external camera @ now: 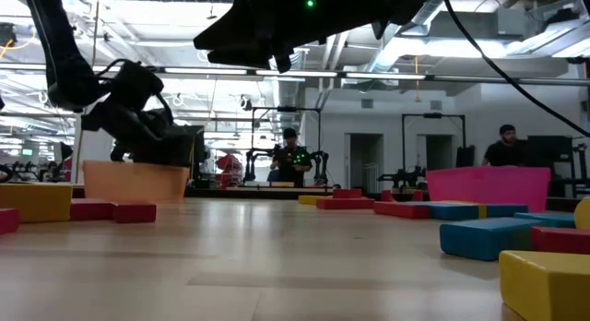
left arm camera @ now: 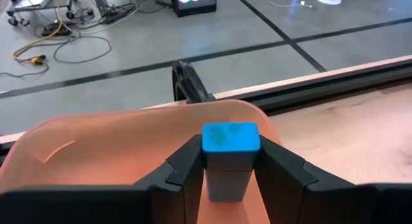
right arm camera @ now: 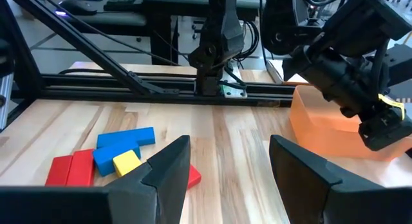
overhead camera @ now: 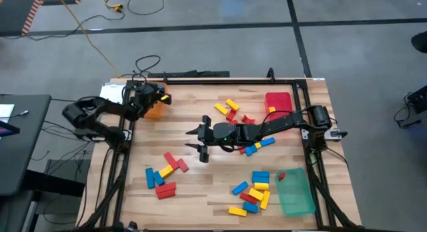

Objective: Sort blocks
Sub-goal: Put the blue rectangle block into the orange bin, then put the yellow cylindrical block into the red bin

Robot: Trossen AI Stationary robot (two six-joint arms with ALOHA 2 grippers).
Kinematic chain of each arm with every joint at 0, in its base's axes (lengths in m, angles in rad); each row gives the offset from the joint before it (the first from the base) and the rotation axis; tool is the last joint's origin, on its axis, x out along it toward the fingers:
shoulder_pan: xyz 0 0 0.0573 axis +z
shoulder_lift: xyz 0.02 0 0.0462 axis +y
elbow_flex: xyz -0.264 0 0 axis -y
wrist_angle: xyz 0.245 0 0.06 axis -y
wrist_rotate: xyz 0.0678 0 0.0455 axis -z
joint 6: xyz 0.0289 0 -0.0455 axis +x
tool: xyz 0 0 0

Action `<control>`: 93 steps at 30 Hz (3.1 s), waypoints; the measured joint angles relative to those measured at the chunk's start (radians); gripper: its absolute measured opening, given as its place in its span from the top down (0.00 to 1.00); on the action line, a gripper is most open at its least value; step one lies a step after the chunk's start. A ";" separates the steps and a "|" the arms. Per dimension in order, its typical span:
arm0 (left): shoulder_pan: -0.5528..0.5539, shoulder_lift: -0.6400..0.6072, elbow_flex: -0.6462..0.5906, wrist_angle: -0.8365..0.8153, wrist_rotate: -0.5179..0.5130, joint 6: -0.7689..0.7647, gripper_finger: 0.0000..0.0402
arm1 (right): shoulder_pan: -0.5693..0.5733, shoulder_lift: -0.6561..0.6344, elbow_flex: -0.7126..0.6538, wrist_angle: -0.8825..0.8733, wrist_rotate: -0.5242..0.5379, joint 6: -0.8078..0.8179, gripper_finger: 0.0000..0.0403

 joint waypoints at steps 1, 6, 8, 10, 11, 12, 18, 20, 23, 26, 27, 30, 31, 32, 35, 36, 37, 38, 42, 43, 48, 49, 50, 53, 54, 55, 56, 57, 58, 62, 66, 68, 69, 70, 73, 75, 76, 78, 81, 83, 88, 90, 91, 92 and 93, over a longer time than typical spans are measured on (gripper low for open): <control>0.000 0.002 0.000 0.003 0.002 0.003 0.69 | 0.000 0.000 0.000 0.000 0.000 0.000 0.44; 0.000 0.003 0.000 0.003 0.025 0.026 0.69 | 0.000 0.000 0.000 0.000 0.000 0.008 0.44; 0.000 0.003 0.001 0.002 0.026 0.027 0.69 | 0.000 0.000 0.000 0.003 0.000 0.011 0.44; 0.000 0.003 0.001 0.002 0.026 0.028 0.69 | 0.000 0.000 0.000 0.006 0.000 0.011 0.44; 0.000 0.003 0.001 0.002 0.026 0.029 0.69 | 0.000 0.000 0.000 0.007 0.000 0.011 0.44; 0.000 0.003 0.001 0.003 0.026 0.029 0.69 | 0.000 0.000 0.000 0.007 0.000 0.011 0.44; 0.000 0.003 0.001 0.001 0.027 0.038 0.69 | 0.003 0.000 0.000 0.034 0.000 0.023 0.44; 0.000 0.003 0.000 0.000 0.027 0.041 0.69 | 0.003 0.000 0.000 0.046 0.000 0.033 0.44; -0.004 0.004 0.000 0.001 0.034 0.057 0.69 | 0.003 0.000 0.000 0.062 0.000 0.034 0.44; -0.014 0.004 -0.001 0.007 0.046 0.072 0.68 | 0.003 0.000 0.008 0.059 0.000 0.034 0.44; -0.017 0.004 -0.001 0.008 0.046 0.077 0.68 | 0.003 0.000 0.011 0.057 0.000 0.034 0.44; -0.020 0.005 -0.002 0.013 0.046 0.083 0.64 | 0.002 0.000 0.022 0.059 0.000 0.032 0.44; -0.020 0.005 -0.002 0.013 0.046 0.083 0.62 | 0.002 0.000 0.027 0.058 0.000 0.029 0.44; -0.020 0.005 -0.002 0.014 0.046 0.083 0.59 | 0.002 0.000 0.031 0.058 0.000 0.029 0.44; -0.020 0.005 -0.002 0.017 0.046 0.085 0.52 | 0.002 0.000 0.044 0.056 0.000 0.028 0.44; -0.020 0.005 -0.002 0.017 0.046 0.085 0.50 | 0.003 0.000 0.048 0.054 0.000 0.028 0.44; -0.020 0.005 -0.002 0.017 0.046 0.085 0.48 | 0.005 0.000 0.051 0.053 0.000 0.028 0.44; -0.020 0.005 -0.002 0.017 0.046 0.083 0.46 | 0.007 0.000 0.053 0.053 0.000 0.027 0.44; -0.022 0.004 -0.002 0.016 0.061 0.074 0.41 | 0.019 0.000 0.060 0.053 0.000 0.027 0.44; -0.024 0.004 -0.002 0.016 0.066 0.073 0.40 | 0.024 -0.001 0.060 0.054 0.000 0.027 0.44; -0.064 0.004 -0.002 0.017 0.075 0.089 0.39 | 0.050 -0.001 0.060 0.059 0.000 0.035 0.44; -0.072 0.004 -0.002 0.018 0.074 0.096 0.39 | 0.054 -0.001 0.060 0.061 0.000 0.042 0.44; -0.081 0.004 -0.002 0.019 0.074 0.103 0.39 | 0.058 -0.001 0.060 0.061 0.000 0.049 0.44; -0.102 0.004 -0.002 0.020 0.074 0.115 0.39 | 0.071 -0.001 0.060 0.059 -0.001 0.076 0.44; -0.108 0.004 -0.002 0.022 0.073 0.119 0.39 | 0.074 -0.001 0.060 0.060 -0.001 0.086 0.44; -0.114 0.004 -0.002 0.026 0.073 0.123 0.39 | 0.076 -0.001 0.060 0.060 0.000 0.093 0.44; -0.120 0.004 -0.002 0.030 0.073 0.125 0.39 | 0.078 -0.001 0.060 0.060 0.000 0.103 0.44; -0.126 0.004 -0.002 0.035 0.074 0.126 0.39 | 0.082 -0.001 0.060 0.060 0.007 0.111 0.44; -0.132 0.001 -0.003 0.037 0.074 0.127 0.39 | 0.083 -0.001 0.060 0.059 0.018 0.118 0.44; -0.166 -0.043 -0.004 0.032 0.074 0.144 0.39 | 0.088 -0.001 0.060 0.060 0.055 0.141 0.44; -0.214 -0.139 -0.004 0.007 0.074 0.148 0.39 | 0.087 -0.001 0.060 0.060 0.077 0.173 0.44; -0.243 -0.205 -0.004 -0.006 0.074 0.147 0.39 | 0.083 -0.001 0.060 0.060 0.092 0.193 0.44; -0.260 -0.241 -0.003 -0.018 0.074 0.147 0.39 | 0.080 -0.001 0.060 0.060 0.095 0.203 0.44; -0.276 -0.280 -0.003 -0.036 0.074 0.147 0.39 | 0.078 -0.001 0.060 0.060 0.095 0.212 0.44; -0.327 -0.402 -0.003 -0.125 0.072 0.157 0.39 | 0.071 -0.001 0.060 0.061 0.101 0.238 0.44; -0.356 -0.482 -0.003 -0.199 0.072 0.170 0.39 | 0.070 -0.001 0.060 0.062 0.119 0.251 0.44; -0.369 -0.519 -0.003 -0.238 0.073 0.170 0.39 | 0.068 -0.001 0.060 0.061 0.135 0.255 0.44; -0.394 -0.582 -0.003 -0.301 0.072 0.170 0.39 | 0.065 -0.001 0.060 0.061 0.156 0.268 0.44; -0.427 -0.656 -0.002 -0.385 0.072 0.181 0.39 | 0.062 -0.001 0.060 0.063 0.188 0.292 0.44; -0.445 -0.694 -0.002 -0.443 0.072 0.193 0.39 | 0.059 -0.001 0.060 0.066 0.204 0.314 0.44; -0.494 -0.736 -0.002 -0.525 0.087 0.170 0.39 | 0.052 -0.001 0.060 0.068 0.229 0.383 0.44; -0.518 -0.735 -0.002 -0.529 0.100 0.170 0.39 | 0.052 -0.001 0.060 0.070 0.233 0.405 0.44; -0.530 -0.735 -0.002 -0.531 0.102 0.172 0.39 | 0.051 -0.001 0.060 0.070 0.234 0.411 0.44; -0.541 -0.735 -0.002 -0.531 0.102 0.173 0.39 | 0.051 -0.001 0.060 0.070 0.234 0.416 0.44; -0.553 -0.736 -0.002 -0.531 0.102 0.173 0.39 | 0.051 -0.001 0.060 0.069 0.234 0.418 0.44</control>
